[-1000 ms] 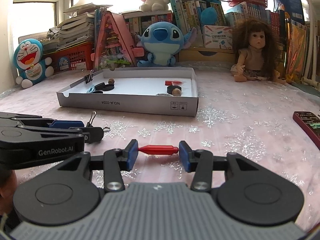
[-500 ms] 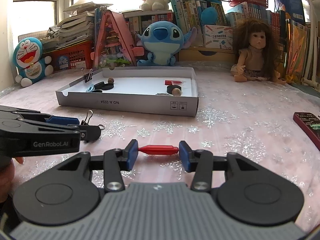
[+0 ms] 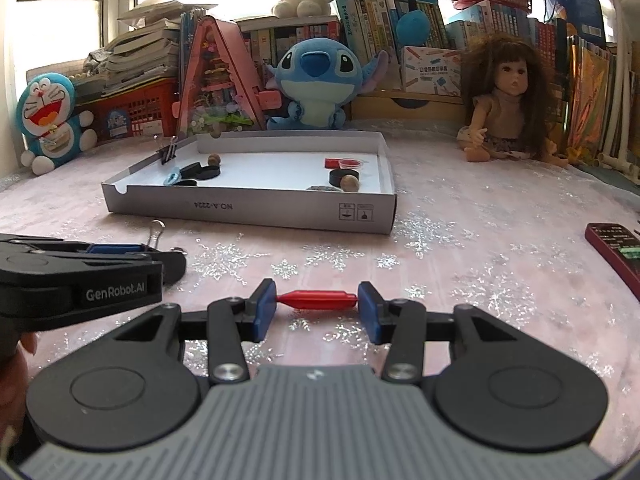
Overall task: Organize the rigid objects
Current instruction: 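Carry the binder clip and red marker over the white box with both tools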
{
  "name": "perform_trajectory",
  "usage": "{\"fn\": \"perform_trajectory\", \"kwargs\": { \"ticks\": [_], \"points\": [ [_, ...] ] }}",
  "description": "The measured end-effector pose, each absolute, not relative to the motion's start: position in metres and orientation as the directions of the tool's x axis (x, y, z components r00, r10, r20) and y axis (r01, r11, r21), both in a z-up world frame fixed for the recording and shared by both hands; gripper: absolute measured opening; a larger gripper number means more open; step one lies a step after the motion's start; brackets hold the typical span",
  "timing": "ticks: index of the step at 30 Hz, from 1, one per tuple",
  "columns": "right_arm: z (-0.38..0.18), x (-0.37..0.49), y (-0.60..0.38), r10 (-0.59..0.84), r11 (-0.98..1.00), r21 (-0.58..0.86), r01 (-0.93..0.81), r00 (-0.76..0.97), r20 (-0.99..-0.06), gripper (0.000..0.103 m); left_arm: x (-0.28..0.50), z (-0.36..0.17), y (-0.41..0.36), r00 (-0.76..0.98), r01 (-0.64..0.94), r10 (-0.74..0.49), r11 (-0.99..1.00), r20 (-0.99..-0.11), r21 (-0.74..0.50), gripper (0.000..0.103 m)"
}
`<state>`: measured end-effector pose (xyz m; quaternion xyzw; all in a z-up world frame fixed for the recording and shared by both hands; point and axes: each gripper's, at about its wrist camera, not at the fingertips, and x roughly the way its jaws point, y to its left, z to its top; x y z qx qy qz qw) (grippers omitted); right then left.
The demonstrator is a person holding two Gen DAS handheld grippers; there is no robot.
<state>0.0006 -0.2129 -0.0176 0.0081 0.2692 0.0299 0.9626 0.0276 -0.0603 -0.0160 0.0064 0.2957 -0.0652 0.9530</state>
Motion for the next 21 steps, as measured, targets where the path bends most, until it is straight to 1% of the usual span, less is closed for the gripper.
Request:
{"fn": "perform_trajectory", "kwargs": {
  "ticks": [5, 13, 14, 16, 18, 20, 21],
  "points": [
    [-0.0188, 0.0040, -0.2093, 0.034, 0.999, 0.012, -0.032, 0.851, -0.523, 0.050, 0.0237, -0.0165, -0.0644, 0.828, 0.070, -0.069, 0.997, -0.556, -0.018, 0.032],
    [-0.0204, 0.0062, -0.2065, 0.016, 1.000, 0.007, -0.015, 0.854, -0.520, 0.050, 0.0204, -0.0167, -0.0671, 0.837, 0.044, -0.033, 0.999, -0.546, 0.007, 0.033],
    [-0.0206, 0.0060, -0.2067, 0.016, 1.000, 0.007, -0.015, 0.855, -0.519, 0.055, 0.0202, -0.0166, -0.0666, 0.838, 0.045, -0.034, 0.999, -0.544, 0.008, 0.034],
    [-0.0208, 0.0054, -0.2069, 0.015, 1.000, 0.008, -0.013, 0.857, -0.515, 0.057, 0.0200, -0.0163, -0.0655, 0.841, 0.048, -0.035, 0.999, -0.540, 0.010, 0.039],
    [-0.0207, 0.0041, -0.2072, 0.008, 1.000, 0.003, -0.008, 0.860, -0.509, 0.062, 0.0197, -0.0158, -0.0647, 0.843, 0.057, -0.039, 0.998, -0.537, 0.017, 0.042],
    [-0.0206, 0.0029, -0.2078, 0.009, 1.000, 0.003, -0.008, 0.862, -0.508, 0.065, 0.0209, -0.0151, -0.0627, 0.839, 0.078, -0.056, 0.997, -0.541, 0.018, 0.051],
    [-0.0206, 0.0026, -0.2080, 0.009, 1.000, 0.004, -0.008, 0.862, -0.507, 0.066, 0.0214, -0.0150, -0.0619, 0.836, 0.089, -0.065, 0.996, -0.545, 0.017, 0.052]
  ]
}}
